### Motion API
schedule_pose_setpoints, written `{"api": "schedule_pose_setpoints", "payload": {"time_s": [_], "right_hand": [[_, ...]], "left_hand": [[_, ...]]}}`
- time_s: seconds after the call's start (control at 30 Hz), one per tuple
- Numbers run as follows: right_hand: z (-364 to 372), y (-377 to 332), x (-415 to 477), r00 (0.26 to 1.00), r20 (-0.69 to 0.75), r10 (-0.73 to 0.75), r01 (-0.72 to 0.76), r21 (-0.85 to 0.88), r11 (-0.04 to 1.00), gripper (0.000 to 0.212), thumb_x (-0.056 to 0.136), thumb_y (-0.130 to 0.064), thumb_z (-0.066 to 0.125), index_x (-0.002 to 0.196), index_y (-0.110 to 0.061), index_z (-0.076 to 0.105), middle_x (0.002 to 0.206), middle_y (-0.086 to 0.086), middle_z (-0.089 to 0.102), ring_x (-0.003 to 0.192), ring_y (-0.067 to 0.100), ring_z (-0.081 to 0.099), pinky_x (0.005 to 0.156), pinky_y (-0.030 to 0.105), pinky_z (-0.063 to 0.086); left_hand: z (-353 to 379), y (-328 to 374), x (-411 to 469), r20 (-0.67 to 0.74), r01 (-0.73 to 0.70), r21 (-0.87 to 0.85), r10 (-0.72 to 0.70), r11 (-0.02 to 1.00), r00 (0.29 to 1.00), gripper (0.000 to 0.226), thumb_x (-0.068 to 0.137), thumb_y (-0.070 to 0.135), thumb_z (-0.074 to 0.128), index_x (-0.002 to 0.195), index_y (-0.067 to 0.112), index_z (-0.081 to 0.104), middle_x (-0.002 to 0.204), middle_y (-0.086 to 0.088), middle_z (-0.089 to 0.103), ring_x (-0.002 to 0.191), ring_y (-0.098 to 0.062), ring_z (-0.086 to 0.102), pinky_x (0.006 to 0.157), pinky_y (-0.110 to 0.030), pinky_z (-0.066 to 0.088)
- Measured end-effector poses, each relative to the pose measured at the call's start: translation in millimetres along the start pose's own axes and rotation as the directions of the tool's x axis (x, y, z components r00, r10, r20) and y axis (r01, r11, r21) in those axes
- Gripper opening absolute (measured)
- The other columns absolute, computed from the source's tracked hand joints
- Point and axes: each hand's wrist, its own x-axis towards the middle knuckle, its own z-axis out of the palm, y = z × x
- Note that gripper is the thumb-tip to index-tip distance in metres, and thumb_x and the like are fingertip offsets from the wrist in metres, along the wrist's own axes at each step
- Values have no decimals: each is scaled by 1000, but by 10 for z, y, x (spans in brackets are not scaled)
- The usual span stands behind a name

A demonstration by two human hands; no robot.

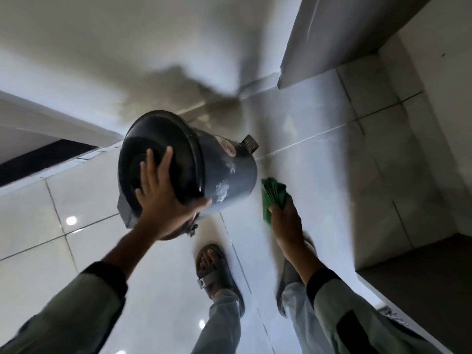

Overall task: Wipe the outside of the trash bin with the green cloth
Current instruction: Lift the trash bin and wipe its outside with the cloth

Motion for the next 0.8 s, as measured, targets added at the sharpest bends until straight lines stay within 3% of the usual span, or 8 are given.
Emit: {"api": "schedule_pose_setpoints", "payload": {"time_s": [0.1, 0.23, 0.33, 0.5, 0.57, 0.6, 0.7, 0.8], "right_hand": [[400, -131, 152, 998, 31, -57, 58, -26, 998, 50, 97, -17, 45, 146, -16, 33, 145, 11, 50, 128, 32, 50, 104, 36, 42], [977, -155, 373, 996, 18, 90, -91, 65, 994, 60, 95, -10, 40, 151, -18, 20, 150, 22, 39, 133, 38, 43, 110, 49, 35], [1254, -158, 433, 969, 25, 245, -243, 263, 934, 64, 93, -8, 38, 152, -22, 17, 142, 26, 47, 110, 27, 54, 97, 40, 42], [1498, -410, -73, 969, 60, 240, -247, 191, 950, 65, 92, -8, 41, 152, -18, 18, 139, 26, 52, 121, 43, 53, 103, 48, 44], [1531, -604, -440, 989, 114, 96, -115, 173, 978, 65, 90, -10, 41, 151, -20, 22, 141, 22, 51, 123, 38, 52, 103, 44, 44], [1537, -703, -615, 991, 122, -53, 33, 160, 987, 65, 89, -11, 40, 151, -21, 23, 145, 19, 48, 127, 35, 50, 104, 43, 43], [1561, -846, -783, 869, 123, -480, 470, 104, 877, 68, 85, -4, 36, 150, -22, 28, 160, 16, 21, 148, 30, 22, 118, 45, 30], [1551, -761, -466, 853, 110, -511, 518, -45, 854, 72, 88, 5, 36, 151, -27, 21, 162, 19, 3, 150, 39, -1, 120, 55, 23]], "left_hand": [[-313, -257, 276, -103, 66, -145, -81, 987, 991, 107, 63, 79, 54, 152, 25, 31, 159, -18, 32, 147, -38, 30, 121, -56, 25], [-465, -505, 645, 96, 206, -320, -184, 925, 978, 117, 61, 86, 59, 156, 41, 10, 168, -7, 17, 154, -29, 19, 122, -59, 25], [-510, -612, 804, 184, 265, -421, -204, 867, 961, 118, 59, 88, 63, 155, 46, 9, 169, 0, 16, 154, -30, 21, 121, -60, 25], [-562, -631, 937, 225, 338, -442, -262, 831, 939, 115, 55, 92, 64, 150, 51, 14, 168, 1, 20, 151, -36, 26, 117, -65, 29], [-586, -579, 1001, 235, 357, -447, -277, 820, 932, 113, 53, 93, 65, 148, 55, 17, 168, 2, 20, 150, -37, 28, 116, -66, 29], [-598, -554, 1029, 234, 363, -452, -284, 815, 930, 113, 51, 94, 65, 147, 55, 19, 167, 1, 22, 150, -37, 29, 116, -65, 30], [-611, -505, 1075, 216, 369, -451, -302, 813, 928, 117, 46, 96, 65, 147, 53, 22, 166, -4, 27, 148, -37, 34, 116, -62, 33], [-615, -497, 1080, 225, 374, -453, -302, 809, 926, 120, 46, 96, 64, 148, 53, 20, 166, -8, 26, 149, -36, 32, 117, -62, 30]]}}
